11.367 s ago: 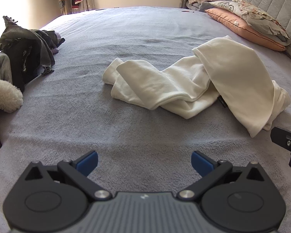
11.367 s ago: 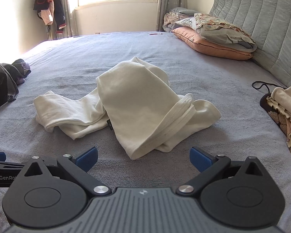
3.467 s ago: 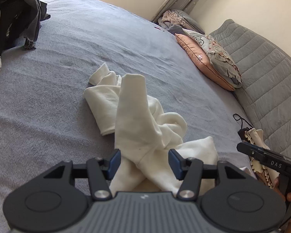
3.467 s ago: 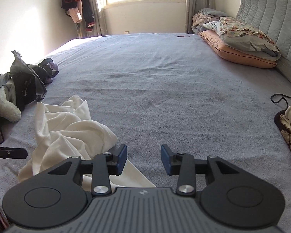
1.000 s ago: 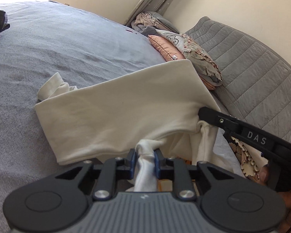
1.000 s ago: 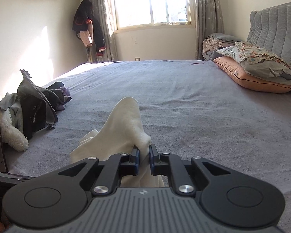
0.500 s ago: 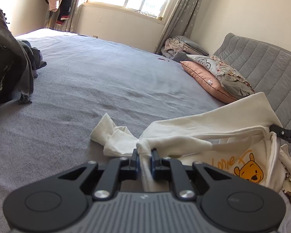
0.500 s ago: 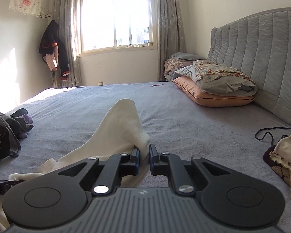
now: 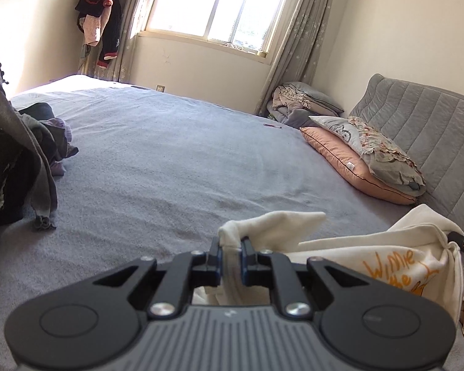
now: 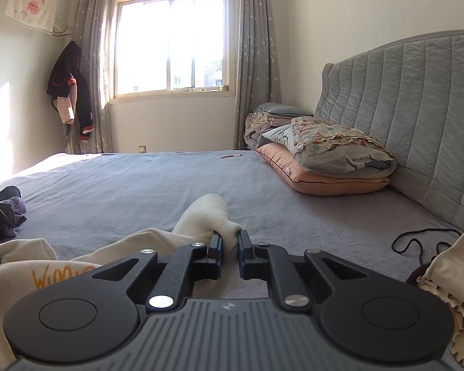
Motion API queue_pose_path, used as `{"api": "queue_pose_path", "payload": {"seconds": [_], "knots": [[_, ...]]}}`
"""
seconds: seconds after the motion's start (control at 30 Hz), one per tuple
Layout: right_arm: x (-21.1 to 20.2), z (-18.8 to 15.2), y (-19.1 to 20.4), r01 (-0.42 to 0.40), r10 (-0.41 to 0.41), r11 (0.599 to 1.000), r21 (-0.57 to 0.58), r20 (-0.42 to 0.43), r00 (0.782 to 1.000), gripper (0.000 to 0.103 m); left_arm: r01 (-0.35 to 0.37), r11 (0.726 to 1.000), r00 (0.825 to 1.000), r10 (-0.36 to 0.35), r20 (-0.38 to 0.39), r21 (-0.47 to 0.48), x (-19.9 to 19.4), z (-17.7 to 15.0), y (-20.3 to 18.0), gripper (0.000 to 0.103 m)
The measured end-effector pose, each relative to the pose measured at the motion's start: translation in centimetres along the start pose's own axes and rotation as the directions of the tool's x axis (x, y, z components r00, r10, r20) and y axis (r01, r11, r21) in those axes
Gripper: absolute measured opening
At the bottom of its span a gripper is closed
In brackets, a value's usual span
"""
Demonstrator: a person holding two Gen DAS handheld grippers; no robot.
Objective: Fold clothes
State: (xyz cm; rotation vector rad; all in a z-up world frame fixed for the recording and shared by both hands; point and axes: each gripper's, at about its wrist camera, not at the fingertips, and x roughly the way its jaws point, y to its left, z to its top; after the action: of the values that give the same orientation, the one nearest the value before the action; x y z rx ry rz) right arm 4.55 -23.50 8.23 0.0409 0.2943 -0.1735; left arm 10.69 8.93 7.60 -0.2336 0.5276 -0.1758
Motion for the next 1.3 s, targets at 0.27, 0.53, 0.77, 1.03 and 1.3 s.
{"api": "queue_pose_path", "payload": {"seconds": [0.27, 0.53, 0.77, 1.03, 1.3], "knots": [[3.9, -1.3, -1.0, 0.065, -0.065, 0.998, -0.016, -0.024, 0.998, 0.011, 0.019, 1.0, 1.0, -0.019, -0.011, -0.003, 6.3, 2.3, -1.8, 0.012], [6.4, -2.6, -2.7, 0.093, -0.09, 0.995, 0.03, -0.097, 0.991, 0.012, 0.031, 1.0, 0.998, -0.031, -0.046, -0.005, 11.0, 1.9, -3.2, 0.013], [6.4, -2.8, -3.6, 0.05, -0.033, 0.992, 0.118, -0.143, 0.989, 0.026, 0.003, 1.0, 0.997, -0.005, -0.077, -0.02, 11.3, 0.8, -3.5, 0.051], [4.6, -2.4, -2.9, -0.026, 0.056, 0.985, 0.169, -0.177, 0.983, 0.046, -0.015, 0.999, 0.989, 0.01, -0.145, -0.031, 8.4, 0.2, -3.8, 0.079], [2.0, -2.7, -2.9, -0.088, 0.129, 0.98, 0.178, -0.236, 0.963, 0.058, 0.047, 0.994, 0.969, -0.069, -0.235, -0.097, 4.0, -2.0, -3.7, 0.087]]}}
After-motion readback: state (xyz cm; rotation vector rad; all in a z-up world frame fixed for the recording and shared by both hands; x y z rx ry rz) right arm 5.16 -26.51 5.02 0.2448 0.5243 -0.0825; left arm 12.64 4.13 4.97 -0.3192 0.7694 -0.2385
